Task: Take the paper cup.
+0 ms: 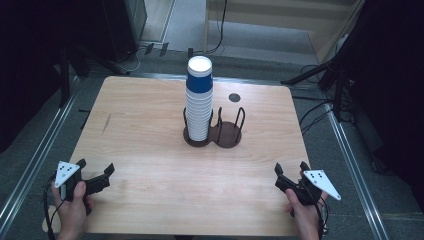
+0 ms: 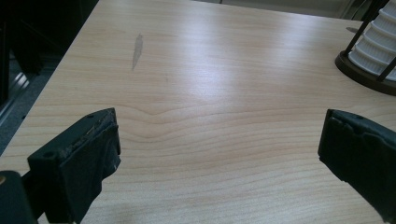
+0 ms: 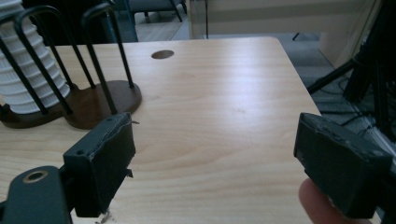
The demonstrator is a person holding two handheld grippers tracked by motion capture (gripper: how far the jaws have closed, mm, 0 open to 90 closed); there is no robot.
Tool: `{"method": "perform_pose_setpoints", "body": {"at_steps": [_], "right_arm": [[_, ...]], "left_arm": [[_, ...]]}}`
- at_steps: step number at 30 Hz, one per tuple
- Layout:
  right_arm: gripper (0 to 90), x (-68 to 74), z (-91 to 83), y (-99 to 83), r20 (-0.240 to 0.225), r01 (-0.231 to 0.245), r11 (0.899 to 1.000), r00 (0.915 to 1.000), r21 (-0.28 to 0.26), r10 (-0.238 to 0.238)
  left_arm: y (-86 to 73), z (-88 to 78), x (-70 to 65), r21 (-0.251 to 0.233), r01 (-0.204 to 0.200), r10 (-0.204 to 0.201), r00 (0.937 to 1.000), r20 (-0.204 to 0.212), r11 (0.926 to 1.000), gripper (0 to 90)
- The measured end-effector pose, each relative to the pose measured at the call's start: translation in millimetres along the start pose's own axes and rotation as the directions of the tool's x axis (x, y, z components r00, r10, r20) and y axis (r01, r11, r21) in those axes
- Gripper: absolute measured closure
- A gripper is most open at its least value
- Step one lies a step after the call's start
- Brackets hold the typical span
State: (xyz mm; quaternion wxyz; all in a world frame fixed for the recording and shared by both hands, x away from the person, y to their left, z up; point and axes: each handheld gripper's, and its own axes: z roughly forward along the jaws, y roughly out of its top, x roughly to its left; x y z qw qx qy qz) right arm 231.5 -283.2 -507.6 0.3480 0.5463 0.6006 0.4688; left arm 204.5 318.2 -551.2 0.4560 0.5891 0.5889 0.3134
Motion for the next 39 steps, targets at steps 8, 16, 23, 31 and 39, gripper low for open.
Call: {"method": "perform_pose_setpoints", "body": {"at_steps": [8,16,23,31,39], "right_arm": [[12.8,24.2,6.7,21.5,-0.019,0.019,0.999,0.9996,-0.044,-0.02],[12.7,50.7,16.9,35.9,-0.076,0.042,0.997,0.996,-0.071,-0.047],[12.7,73.8,26.9,51.4,-0.109,0.06,0.994,0.9916,-0.091,-0.069],[12.5,96.1,37.2,71.2,-0.147,0.064,0.992,0.9859,-0.112,-0.08],[11.9,118.0,46.9,87.2,-0.176,0.078,0.988,0.9792,-0.131,-0.101]], "left_arm": [[0.5,1.9,0.9,0.017,0.018,-0.018,0.9998,-0.004,0.9997,0.0],[0.4,1.6,1.3,0.016,0.019,-0.019,0.9998,-0.003,0.9997,0.0],[0.4,1.5,1.4,0.014,0.018,-0.018,0.9998,-0.005,0.9997,0.0],[0.5,1.9,0.7,0.017,0.019,-0.019,0.9998,-0.009,0.9997,0.0],[0.5,1.9,0.9,0.017,0.018,-0.018,0.9998,-0.01,0.9997,0.0]]}}
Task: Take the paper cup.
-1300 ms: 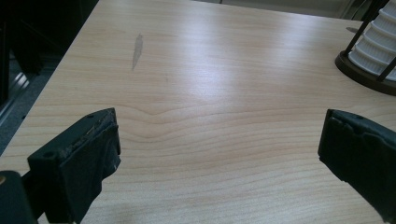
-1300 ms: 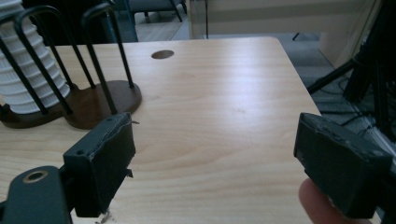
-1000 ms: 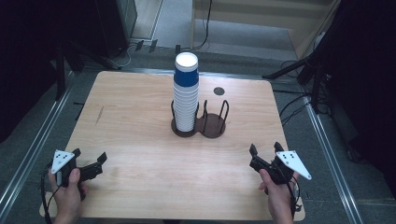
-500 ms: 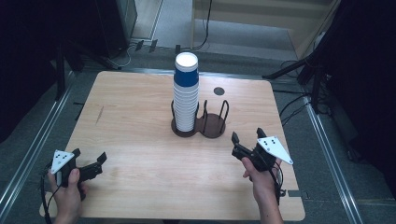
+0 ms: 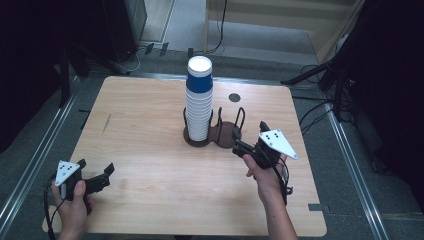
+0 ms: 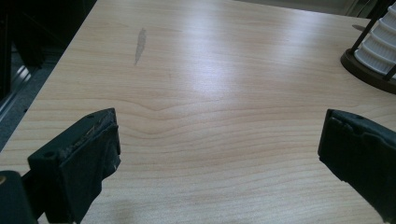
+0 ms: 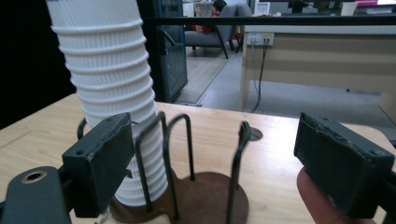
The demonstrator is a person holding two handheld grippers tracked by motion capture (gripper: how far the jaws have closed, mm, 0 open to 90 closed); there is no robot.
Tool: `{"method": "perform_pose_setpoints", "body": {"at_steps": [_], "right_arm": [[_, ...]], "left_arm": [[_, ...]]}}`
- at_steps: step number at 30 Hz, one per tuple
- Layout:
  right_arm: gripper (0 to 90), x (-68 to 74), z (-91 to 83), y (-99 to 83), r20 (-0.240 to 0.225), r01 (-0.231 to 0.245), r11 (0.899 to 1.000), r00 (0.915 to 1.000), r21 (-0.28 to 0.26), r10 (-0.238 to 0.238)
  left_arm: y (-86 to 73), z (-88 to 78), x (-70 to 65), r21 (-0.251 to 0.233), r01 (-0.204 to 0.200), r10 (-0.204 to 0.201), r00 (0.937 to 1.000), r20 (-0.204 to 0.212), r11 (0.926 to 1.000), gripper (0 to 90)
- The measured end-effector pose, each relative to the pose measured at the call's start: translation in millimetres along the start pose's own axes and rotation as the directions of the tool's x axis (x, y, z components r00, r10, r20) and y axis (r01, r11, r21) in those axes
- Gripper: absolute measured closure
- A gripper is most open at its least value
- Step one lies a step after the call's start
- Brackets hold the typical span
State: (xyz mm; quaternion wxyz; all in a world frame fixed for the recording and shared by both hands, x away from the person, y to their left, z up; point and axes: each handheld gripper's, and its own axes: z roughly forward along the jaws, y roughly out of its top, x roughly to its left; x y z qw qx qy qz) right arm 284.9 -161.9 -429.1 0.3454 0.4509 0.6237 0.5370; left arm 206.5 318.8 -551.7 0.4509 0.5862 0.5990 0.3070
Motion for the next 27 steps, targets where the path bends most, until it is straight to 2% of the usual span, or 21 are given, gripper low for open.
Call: {"method": "perform_pose_setpoints", "body": {"at_steps": [17,27], "right_arm": [[12.0,30.2,25.8,24.8,-0.054,0.015,0.999,0.9984,-0.037,-0.017],[12.8,44.0,43.9,37.1,-0.079,0.021,0.999,0.9966,-0.027,-0.023]], "left_arm": [[0.2,0.5,-1.1,0.002,-0.01,0.01,1.0,0.0,0.9999,0.0],[0.3,0.7,-1.9,0.004,-0.024,0.024,0.9997,-0.003,0.9997,0.0]]}}
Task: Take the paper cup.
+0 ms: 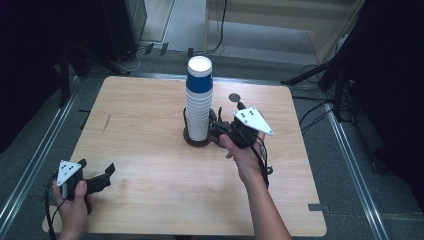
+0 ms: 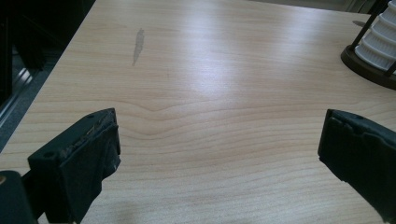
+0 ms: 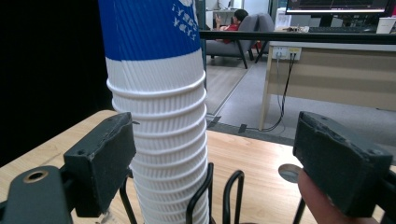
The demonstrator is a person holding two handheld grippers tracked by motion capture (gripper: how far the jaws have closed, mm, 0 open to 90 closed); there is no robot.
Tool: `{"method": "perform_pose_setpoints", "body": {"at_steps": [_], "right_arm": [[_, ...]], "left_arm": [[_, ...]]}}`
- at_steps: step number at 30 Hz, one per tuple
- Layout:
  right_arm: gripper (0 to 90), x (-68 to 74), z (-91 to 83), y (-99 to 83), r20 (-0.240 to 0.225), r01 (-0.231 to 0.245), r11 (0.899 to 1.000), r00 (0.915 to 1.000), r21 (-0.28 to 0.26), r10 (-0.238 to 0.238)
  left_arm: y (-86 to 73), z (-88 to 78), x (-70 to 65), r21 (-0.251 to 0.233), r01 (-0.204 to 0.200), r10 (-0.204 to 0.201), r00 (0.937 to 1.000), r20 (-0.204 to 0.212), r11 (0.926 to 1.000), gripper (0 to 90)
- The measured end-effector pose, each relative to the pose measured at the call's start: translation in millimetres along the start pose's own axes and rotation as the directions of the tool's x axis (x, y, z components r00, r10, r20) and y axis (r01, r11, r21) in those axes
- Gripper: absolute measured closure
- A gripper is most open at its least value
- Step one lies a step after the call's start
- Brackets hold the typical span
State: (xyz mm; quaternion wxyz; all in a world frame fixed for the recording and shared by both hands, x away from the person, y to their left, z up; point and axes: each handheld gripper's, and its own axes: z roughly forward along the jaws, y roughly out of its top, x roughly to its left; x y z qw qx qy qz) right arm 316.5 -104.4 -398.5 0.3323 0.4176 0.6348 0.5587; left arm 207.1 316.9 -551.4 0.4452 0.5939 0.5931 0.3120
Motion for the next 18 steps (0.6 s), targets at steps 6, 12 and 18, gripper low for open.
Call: {"method": "perform_pose_setpoints", "body": {"at_steps": [6,12,18], "right_arm": [[13.2,5.2,9.3,5.5,-0.014,-0.003,1.0,0.9999,0.002,0.003],[13.2,9.3,15.9,8.8,-0.022,-0.003,1.0,0.9998,0.001,0.003],[13.2,14.1,23.7,15.1,-0.032,-0.001,1.0,0.9995,-0.006,0.001]], "left_arm": [[0.0,0.1,-0.5,0.002,-0.002,0.002,1.0,0.0,1.0,0.0],[0.1,0.3,-0.9,0.004,-0.005,0.005,1.0,0.001,1.0,0.0],[0.2,0.6,-1.2,0.008,-0.014,0.014,0.9999,0.0,0.9999,0.0]]}}
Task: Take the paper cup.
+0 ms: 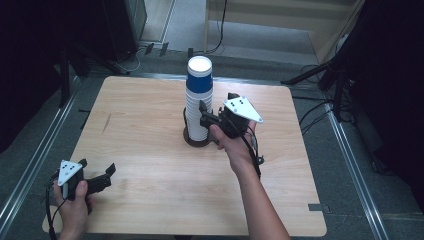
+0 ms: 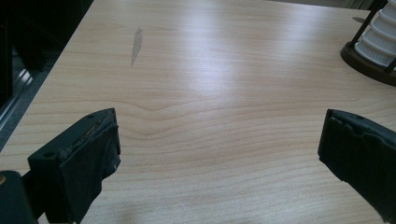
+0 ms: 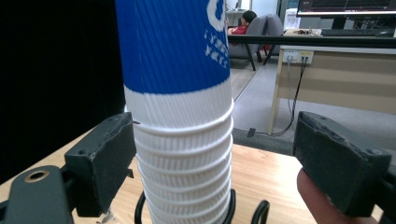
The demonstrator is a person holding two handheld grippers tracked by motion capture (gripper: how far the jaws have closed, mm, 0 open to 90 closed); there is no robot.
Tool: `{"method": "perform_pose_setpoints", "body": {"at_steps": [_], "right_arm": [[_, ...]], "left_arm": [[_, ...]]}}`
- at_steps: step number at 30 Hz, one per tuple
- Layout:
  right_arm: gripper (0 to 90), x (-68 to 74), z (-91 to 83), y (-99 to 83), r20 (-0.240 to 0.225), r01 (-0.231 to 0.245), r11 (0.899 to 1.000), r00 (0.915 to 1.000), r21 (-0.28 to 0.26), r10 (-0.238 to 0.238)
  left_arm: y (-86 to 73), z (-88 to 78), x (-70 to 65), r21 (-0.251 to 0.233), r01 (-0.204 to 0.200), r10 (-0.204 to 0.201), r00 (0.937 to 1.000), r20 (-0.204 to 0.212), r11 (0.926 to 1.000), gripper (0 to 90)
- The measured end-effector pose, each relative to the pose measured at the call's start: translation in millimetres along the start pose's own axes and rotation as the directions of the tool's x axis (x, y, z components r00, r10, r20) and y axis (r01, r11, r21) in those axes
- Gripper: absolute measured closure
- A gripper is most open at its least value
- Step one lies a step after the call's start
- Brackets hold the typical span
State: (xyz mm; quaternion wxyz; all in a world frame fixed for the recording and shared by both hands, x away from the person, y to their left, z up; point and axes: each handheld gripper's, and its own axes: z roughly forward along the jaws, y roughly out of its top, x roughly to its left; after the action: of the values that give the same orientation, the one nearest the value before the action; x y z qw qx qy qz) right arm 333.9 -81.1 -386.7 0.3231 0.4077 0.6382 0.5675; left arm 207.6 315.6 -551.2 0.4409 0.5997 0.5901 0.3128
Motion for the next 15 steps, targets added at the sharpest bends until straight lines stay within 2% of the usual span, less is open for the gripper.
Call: {"method": "perform_pose_setpoints", "body": {"at_steps": [15], "right_arm": [[11.3,10.6,23.6,8.0,-0.011,-0.011,1.0,0.9999,-0.012,0.011]], "left_arm": [[0.1,0.3,-0.4,0.002,-0.003,0.003,1.0,0.002,1.0,0.0]]}}
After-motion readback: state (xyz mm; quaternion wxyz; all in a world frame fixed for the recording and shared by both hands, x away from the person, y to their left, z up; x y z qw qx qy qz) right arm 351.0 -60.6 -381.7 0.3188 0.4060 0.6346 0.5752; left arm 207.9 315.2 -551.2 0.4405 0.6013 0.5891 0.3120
